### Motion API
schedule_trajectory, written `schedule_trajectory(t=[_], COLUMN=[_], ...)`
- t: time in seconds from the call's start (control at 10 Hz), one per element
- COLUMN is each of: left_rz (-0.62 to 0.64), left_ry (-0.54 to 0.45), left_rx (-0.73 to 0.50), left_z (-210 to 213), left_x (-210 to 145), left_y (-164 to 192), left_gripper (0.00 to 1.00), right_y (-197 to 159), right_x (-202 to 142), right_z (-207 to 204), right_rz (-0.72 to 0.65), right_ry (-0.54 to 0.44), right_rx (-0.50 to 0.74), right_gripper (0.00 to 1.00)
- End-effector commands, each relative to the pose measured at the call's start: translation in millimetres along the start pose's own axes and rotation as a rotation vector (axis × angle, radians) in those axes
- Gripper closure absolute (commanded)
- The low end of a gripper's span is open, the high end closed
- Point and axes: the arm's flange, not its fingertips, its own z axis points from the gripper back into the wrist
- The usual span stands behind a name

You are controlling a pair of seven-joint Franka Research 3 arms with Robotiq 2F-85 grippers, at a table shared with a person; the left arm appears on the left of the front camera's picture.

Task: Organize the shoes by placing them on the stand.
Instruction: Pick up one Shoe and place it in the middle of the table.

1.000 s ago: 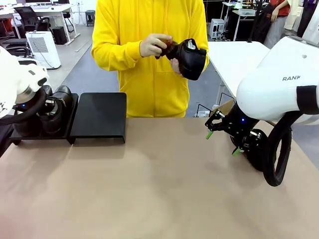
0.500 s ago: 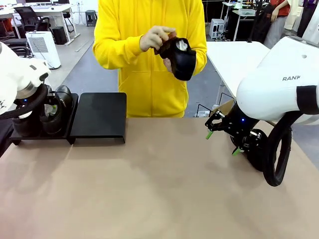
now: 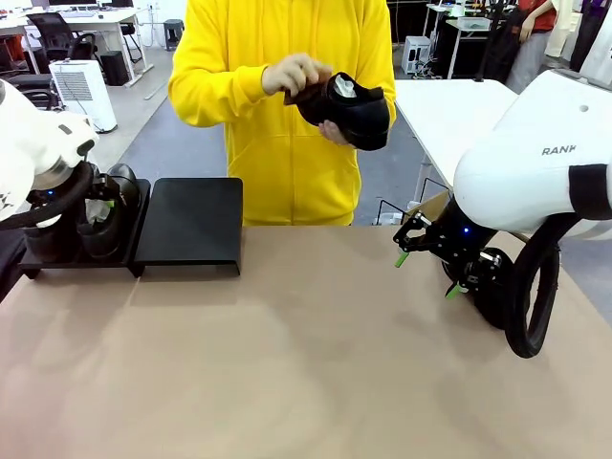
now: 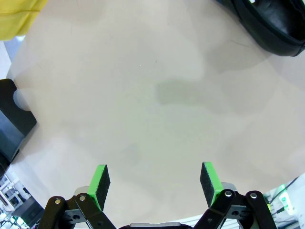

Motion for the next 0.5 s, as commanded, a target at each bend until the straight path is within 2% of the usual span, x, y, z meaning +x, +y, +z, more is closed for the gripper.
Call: schedule_trajectory(t=[0.0,0.4], left_rz=[0.0,0.0], left_ry=[-0.008,0.001], left_rx=[0.002,0.0], left_z=[1.1,-1.0], left_x=[2.7,0.1], left_y=[2.6,-0.1], left_gripper=[0.0,0.0], right_y=[1.5,1.5], right_x=[1.2,1.2], right_z=[2.5,2.5], right_rz=[0.02,0.02], right_ry=[0.003,0.003], right_rx=[-0.003,-0.003], right_gripper=[0.0,0.0])
